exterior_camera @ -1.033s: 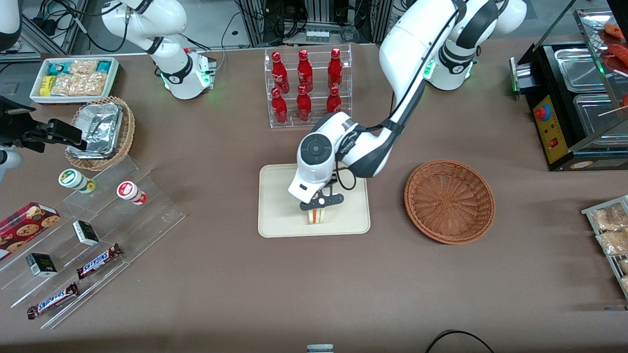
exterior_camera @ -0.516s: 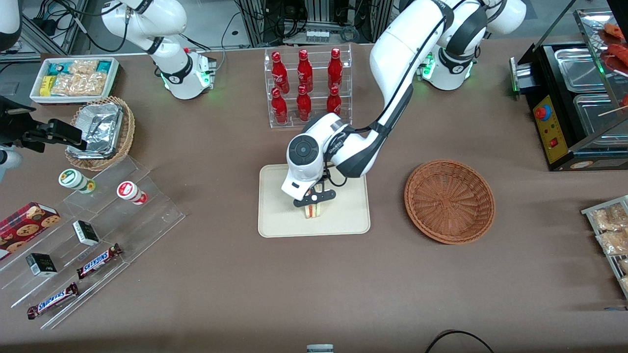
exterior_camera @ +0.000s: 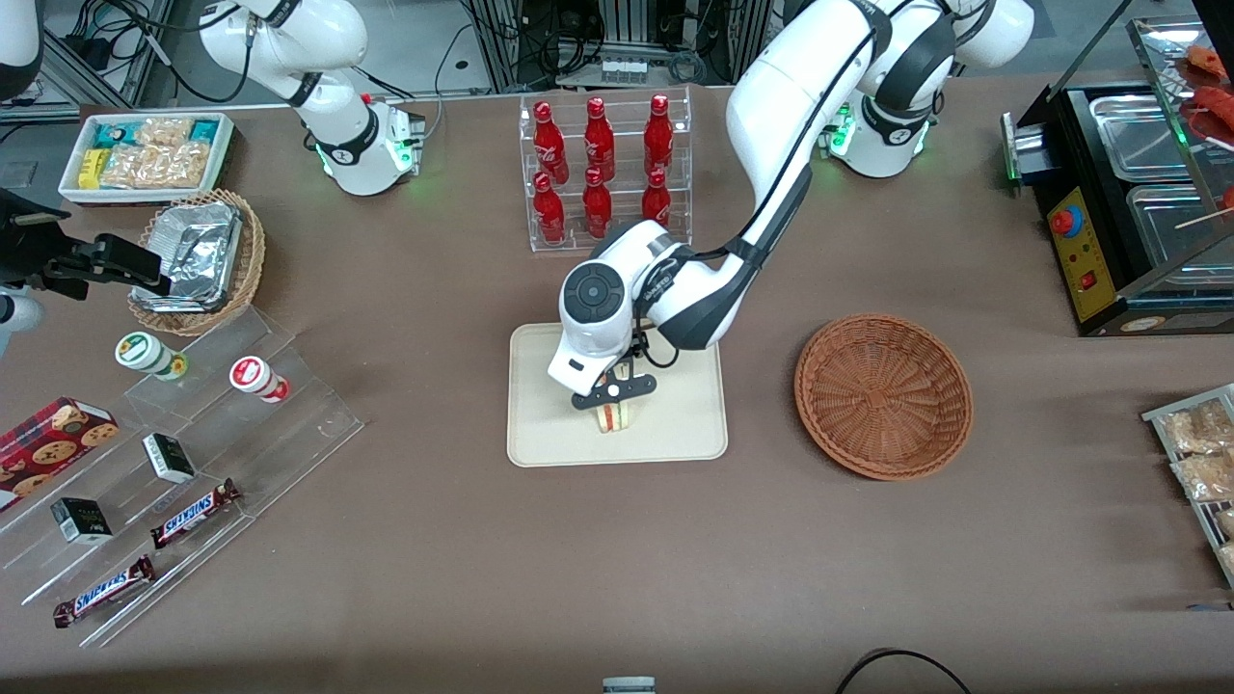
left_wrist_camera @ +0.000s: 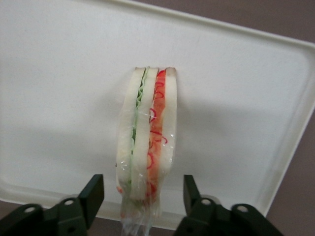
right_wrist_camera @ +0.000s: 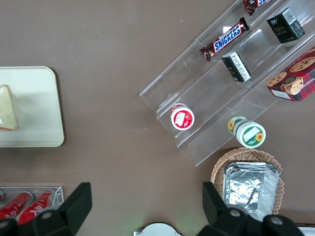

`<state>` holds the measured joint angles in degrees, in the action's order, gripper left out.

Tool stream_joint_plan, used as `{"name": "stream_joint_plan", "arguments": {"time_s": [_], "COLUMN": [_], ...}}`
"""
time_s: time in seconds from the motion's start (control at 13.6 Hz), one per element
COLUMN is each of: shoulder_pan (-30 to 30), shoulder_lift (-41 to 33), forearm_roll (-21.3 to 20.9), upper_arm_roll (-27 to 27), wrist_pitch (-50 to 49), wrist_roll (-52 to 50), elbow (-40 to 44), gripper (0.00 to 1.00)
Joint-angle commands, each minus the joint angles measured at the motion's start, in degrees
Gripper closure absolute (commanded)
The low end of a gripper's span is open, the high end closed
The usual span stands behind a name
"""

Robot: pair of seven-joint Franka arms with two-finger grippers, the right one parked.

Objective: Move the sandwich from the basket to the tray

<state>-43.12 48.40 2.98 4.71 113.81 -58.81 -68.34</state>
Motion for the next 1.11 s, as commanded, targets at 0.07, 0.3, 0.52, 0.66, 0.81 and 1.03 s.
{"name": "stream_joint_plan", "arguments": {"time_s": [0.07, 0.3, 0.52, 0.66, 0.81, 1.03], "shoulder_pan": [0.8, 4.0, 5.3, 8.8, 11.9, 17.2], "shoulder_lift": [-4.7, -7.9, -10.2, -14.8, -19.9, -26.1], "forearm_roll": [0.0, -0.4, -3.1, -2.9, -3.2, -3.4], "upper_arm_roll": [-0.7, -0.7, -3.6, -3.7, -3.8, -3.8], "wrist_pitch": [-3.6, -8.1, -13.9, -15.2, -14.8, -14.1], "wrist_roll": [-0.1, -0.1, 0.3, 4.8, 11.3, 21.2], "elbow": [0.0, -0.3, -1.0, -6.3, -12.8, -20.4], "gripper": [0.00, 0.00, 0.00, 0.00, 0.00, 0.00]}}
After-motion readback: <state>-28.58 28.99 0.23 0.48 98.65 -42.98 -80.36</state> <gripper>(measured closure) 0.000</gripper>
